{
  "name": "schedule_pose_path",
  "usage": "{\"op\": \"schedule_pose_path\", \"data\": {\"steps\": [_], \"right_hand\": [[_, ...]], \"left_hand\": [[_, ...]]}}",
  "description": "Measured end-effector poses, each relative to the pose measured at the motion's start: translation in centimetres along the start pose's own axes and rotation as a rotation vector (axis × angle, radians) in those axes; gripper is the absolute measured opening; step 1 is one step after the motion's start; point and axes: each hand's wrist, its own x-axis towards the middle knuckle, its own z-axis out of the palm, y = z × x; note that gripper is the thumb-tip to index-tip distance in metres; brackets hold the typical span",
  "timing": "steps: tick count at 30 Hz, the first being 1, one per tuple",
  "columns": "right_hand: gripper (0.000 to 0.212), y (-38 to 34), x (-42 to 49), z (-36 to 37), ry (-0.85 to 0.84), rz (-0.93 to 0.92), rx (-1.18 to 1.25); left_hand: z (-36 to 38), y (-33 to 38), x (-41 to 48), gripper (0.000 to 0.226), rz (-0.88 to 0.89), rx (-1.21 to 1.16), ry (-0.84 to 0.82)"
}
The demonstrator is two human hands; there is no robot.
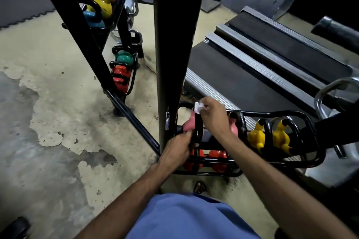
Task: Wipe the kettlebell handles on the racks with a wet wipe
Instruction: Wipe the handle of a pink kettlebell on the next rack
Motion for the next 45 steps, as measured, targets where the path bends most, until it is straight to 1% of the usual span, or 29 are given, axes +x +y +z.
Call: {"op": "schedule_pose_path", "data": {"steps": [1, 2, 3, 5, 7, 8, 10, 11, 12, 13, 14, 16, 18, 19, 20, 22, 24, 26, 28, 30, 32, 34, 35, 36, 38, 40, 42, 43, 45], "right_hand": [[0.008, 0.2, -0.9, 0.3, 0.076, 0.180, 0.202], [0.004, 0.5, -1.4, 1.0, 0.097, 0.377, 0.413], [0.008, 0.2, -1.7, 1.5, 0.082, 0.577, 0.629], [0.020, -0.4, -1.8, 1.7, -0.059, 0.910, 0.953], [0.033, -0.9, -1.4, 0.9, -0.234, 1.055, 1.121], [0.038, -1.0, -1.1, 0.8, -0.266, 1.086, 1.185], [0.038, -1.4, -0.7, 0.7, -0.217, 1.119, 1.233], [0.032, -1.5, -0.7, 1.1, -0.139, 1.085, 1.191], [0.024, -1.4, -0.9, 1.6, -0.023, 0.985, 1.098], [0.019, -1.3, -1.1, 1.9, 0.091, 0.833, 0.910], [0.015, -1.3, -1.4, 2.0, 0.150, 0.653, 0.682], [0.009, -1.1, -1.4, 1.8, 0.144, 0.273, 0.285], [0.006, -1.3, -0.7, 1.1, 0.025, -0.069, -0.032], [0.008, -1.7, -0.1, 0.8, -0.091, -0.207, -0.223], [0.010, -2.1, 0.6, 0.5, -0.225, -0.319, -0.414], [0.011, -3.0, 1.7, 0.0, -0.447, -0.513, -0.685], [0.009, -3.4, 2.4, -0.4, -0.587, -0.583, -0.815], [0.009, -3.3, 2.5, -0.9, -0.621, -0.562, -0.841], [0.011, -2.4, 2.1, -1.3, -0.522, -0.523, -0.738], [0.017, -1.1, 1.0, -1.4, -0.302, -0.393, -0.479], [0.017, -0.2, -0.6, -0.9, -0.055, -0.161, -0.116], [0.010, -0.1, -2.1, 0.1, 0.073, 0.145, 0.207], [0.009, -0.2, -2.5, 0.6, 0.071, 0.324, 0.405], [0.017, -0.3, -2.7, 1.1, 0.036, 0.510, 0.629], [0.030, -0.9, -2.8, 1.4, -0.146, 0.834, 1.061], [0.037, -0.8, -2.2, 1.3, -0.282, 0.970, 1.322], [0.040, -0.4, -1.5, 1.3, -0.265, 1.011, 1.403], [0.038, -0.5, -1.2, 1.5, -0.224, 1.022, 1.383], [0.027, -0.6, -1.2, 1.9, -0.053, 0.986, 1.254]], "left_hand": [[-0.1, 0.1, 0.0, 0.025, 0.001, -0.009, -0.005], [-0.1, 0.1, 0.1, 0.023, 0.002, -0.012, -0.008], [-0.3, 0.1, 0.1, 0.022, -0.001, -0.009, -0.008], [-0.4, 0.2, 0.2, 0.027, -0.015, 0.017, -0.027], [-0.5, 0.4, 0.3, 0.029, -0.034, 0.037, -0.046], [-0.6, 0.5, 0.3, 0.027, -0.034, 0.036, -0.047], [-0.5, 0.7, 0.1, 0.025, -0.045, 0.029, -0.048], [-0.5, 1.0, 0.0, 0.026, -0.055, 0.027, -0.044], [-0.4, 1.1, -0.2, 0.034, -0.061, 0.030, -0.038], [-0.3, 1.3, -0.5, 0.049, -0.066, 0.035, -0.029], [-0.3, 1.5, -0.9, 0.065, -0.064, 0.041, -0.019], [-0.3, 1.5, -2.0, 0.089, -0.004, 0.079, 0.012], [-0.4, 1.6, -3.3, 0.097, 0.115, 0.173, 0.037], [-0.6, 1.7, -3.8, 0.095, 0.177, 0.222, 0.040], [-0.7, 2.0, -4.0, 0.089, 0.232, 0.255, 0.037], [-0.5, 2.2, -4.0, 0.077, 0.306, 0.311, 0.022], [-0.1, 2.0, -3.6, 0.074, 0.344, 0.368, 0.023], [0.2, 1.9, -3.2, 0.069, 0.352, 0.395, 0.022], [0.1, 2.1, -3.2, 0.076, 0.337, 0.416, 0.013], [-0.2, 2.1, -3.3, 0.087, 0.318, 0.416, 0.018], [-0.4, 1.9, -3.3, 0.084, 0.307, 0.380, 0.016], [-0.6, 1.7, -3.2, 0.078, 0.287, 0.352, 0.007], [-0.6, 1.7, -3.2, 0.073, 0.278, 0.349, 0.002], [-0.7, 1.6, -3.2, 0.068, 0.276, 0.353, 0.002], [-0.7, 1.5, -3.3, 0.061, 0.270, 0.365, 0.001], [-0.7, 1.4, -3.3, 0.060, 0.269, 0.371, 0.000], [-0.7, 1.5, -3.3, 0.061, 0.274, 0.375, -0.005], [-0.7, 1.6, -3.3, 0.060, 0.275, 0.375, -0.008], [-0.7, 1.9, -3.1, 0.060, 0.285, 0.366, -0.002]]}}
